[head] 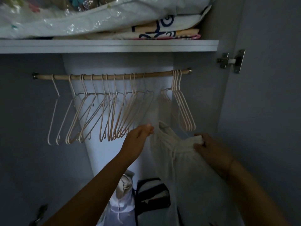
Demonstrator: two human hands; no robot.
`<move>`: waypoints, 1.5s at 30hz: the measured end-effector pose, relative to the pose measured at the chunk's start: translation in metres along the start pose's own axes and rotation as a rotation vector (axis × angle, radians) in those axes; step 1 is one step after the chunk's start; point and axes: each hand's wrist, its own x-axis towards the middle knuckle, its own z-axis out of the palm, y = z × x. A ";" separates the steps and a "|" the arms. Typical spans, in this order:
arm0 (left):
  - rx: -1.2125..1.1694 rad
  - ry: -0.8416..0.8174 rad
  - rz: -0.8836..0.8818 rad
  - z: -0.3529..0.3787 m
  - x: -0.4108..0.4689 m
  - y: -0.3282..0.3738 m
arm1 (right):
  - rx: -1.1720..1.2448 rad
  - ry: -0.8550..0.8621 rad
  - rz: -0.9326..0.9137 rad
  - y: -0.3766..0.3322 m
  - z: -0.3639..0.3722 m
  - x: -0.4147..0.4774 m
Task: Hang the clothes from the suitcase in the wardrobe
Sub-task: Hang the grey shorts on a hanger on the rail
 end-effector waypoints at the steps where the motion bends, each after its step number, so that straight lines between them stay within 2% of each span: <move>1: -0.004 0.003 0.000 0.001 0.002 0.000 | 0.054 0.017 0.003 -0.006 0.004 0.011; 4: -0.045 -0.026 -0.027 0.009 0.009 0.004 | 0.341 0.113 0.026 -0.027 0.017 0.047; 7: -0.075 -0.131 -0.084 0.027 0.015 0.011 | 0.597 0.157 0.096 -0.050 0.028 0.086; 11: -0.086 -0.266 -0.066 0.056 0.023 0.025 | 0.698 0.146 0.115 -0.073 0.038 0.131; 14: -0.121 -0.213 -0.045 0.063 0.035 0.028 | 0.733 0.128 0.120 -0.083 0.038 0.154; 18: -0.093 -0.122 -0.036 0.059 0.058 0.019 | 0.765 0.113 0.093 -0.084 0.036 0.179; 28: -0.135 -0.084 -0.058 0.071 0.094 0.009 | 0.789 0.080 0.076 -0.075 0.036 0.209; 38: -0.136 -0.101 -0.112 0.083 0.099 -0.015 | 0.704 0.050 0.127 -0.048 0.049 0.223; 45: -0.179 -0.102 -0.173 0.076 0.093 -0.028 | 0.523 -0.021 0.074 -0.038 0.060 0.219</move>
